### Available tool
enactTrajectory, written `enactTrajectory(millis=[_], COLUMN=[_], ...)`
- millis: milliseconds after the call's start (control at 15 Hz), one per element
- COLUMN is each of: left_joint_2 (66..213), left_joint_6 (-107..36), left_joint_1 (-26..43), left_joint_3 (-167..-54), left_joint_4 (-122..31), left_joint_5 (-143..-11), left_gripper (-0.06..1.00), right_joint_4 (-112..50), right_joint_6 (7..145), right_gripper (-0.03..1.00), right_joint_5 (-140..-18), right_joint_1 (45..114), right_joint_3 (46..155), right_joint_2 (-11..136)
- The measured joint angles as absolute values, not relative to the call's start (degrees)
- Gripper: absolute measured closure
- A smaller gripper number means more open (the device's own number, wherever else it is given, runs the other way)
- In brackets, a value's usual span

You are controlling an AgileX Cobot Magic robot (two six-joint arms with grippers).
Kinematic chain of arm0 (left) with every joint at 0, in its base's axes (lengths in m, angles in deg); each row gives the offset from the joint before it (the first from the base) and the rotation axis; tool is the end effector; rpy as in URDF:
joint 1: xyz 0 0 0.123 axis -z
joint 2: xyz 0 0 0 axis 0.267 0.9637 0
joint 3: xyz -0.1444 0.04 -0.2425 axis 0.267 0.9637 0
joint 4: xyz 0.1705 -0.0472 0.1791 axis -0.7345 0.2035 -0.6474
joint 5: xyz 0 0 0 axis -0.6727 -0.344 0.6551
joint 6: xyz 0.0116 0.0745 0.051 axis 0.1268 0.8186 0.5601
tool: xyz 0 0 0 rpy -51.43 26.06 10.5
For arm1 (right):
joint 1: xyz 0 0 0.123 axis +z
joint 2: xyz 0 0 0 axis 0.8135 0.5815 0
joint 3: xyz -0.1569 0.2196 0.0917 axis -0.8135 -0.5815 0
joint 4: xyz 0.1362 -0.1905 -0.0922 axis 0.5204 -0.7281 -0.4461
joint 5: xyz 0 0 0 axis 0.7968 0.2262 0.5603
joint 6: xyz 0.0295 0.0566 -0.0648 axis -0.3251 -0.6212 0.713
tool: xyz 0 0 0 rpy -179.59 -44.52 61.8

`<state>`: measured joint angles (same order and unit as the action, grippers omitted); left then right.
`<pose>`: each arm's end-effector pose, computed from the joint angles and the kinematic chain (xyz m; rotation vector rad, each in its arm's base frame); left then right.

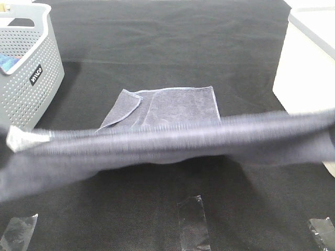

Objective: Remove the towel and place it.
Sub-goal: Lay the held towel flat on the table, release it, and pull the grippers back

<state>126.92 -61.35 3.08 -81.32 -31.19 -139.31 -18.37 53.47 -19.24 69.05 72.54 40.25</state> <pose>0.1561 -0.0937 0.3108 0.4751 2.7375 -0.7174 0.1291 0.0643 0.3387 -0.2733 2.6533 0.5662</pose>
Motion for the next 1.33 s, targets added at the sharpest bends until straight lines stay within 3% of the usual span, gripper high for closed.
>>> enactTrajectory(millis=[467, 1133, 1333], left_joint_2=[129.16, 147.83, 152.36], left_joint_6=[-58.88, -53.09, -52.46], left_joint_1=[2.85, 2.91, 7.72], left_joint_3=[-70.78, -69.92, -69.92], left_joint_4=[-26.60, -24.71, -24.83], left_joint_5=[-139.94, -139.94, -139.83], left_gripper=[0.94, 0.94, 0.94], right_joint_4=[-16.42, -18.14, -19.45], right_joint_6=[52.78, 56.39, 57.76], right_gripper=[0.95, 0.95, 0.95], right_joint_5=[-19.35, -19.64, -19.58], right_joint_1=[69.00, 68.88, 68.88], right_joint_3=[62.57, 59.77, 59.77], right_joint_2=[42.02, 59.27, 62.31])
